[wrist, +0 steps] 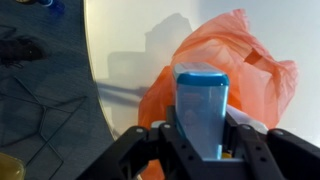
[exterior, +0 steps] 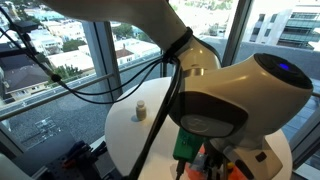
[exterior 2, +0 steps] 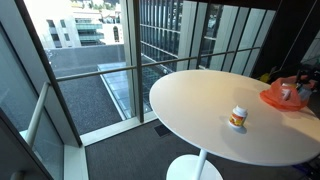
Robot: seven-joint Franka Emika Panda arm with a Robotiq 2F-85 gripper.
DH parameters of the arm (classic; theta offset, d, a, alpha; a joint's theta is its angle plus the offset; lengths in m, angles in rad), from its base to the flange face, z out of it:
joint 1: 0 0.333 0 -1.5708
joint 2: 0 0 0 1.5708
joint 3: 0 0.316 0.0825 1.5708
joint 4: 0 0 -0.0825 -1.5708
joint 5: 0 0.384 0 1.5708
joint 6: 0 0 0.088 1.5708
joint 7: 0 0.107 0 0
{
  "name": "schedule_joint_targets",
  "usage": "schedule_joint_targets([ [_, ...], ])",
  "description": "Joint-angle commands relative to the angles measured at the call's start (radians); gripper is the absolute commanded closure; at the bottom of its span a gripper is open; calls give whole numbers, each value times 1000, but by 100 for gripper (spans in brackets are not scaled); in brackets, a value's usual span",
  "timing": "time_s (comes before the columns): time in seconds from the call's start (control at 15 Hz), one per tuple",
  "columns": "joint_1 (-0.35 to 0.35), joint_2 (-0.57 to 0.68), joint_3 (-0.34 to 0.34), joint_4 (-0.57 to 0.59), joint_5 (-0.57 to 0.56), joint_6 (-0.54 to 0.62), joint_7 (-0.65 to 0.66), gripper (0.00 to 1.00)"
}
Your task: Pick up the mentos container from the table and put it in the orange plastic bag, pick up the longest white container from the orange plastic bag and put it on the table, pick up the white medicine bottle from the table and put it in the orange plastic bag
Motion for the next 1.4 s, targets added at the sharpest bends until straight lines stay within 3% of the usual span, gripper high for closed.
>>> schedule_joint_targets([
  [0.0, -25, 34, 12, 48, 28, -15, -33, 82],
  [0.47, -37, 56, 14, 68, 28, -14, -35, 82],
  [0.53, -38, 56, 15, 69, 28, -13, -36, 78],
  [0.6, -38, 53, 15, 67, 26, -11, -36, 33],
  [0.67, -37, 52, 15, 66, 26, -11, -36, 31],
  [0.93, -35, 36, 17, 60, 25, -10, -44, 1],
  [1.33, -27, -20, 17, 29, 7, -11, -72, 0],
])
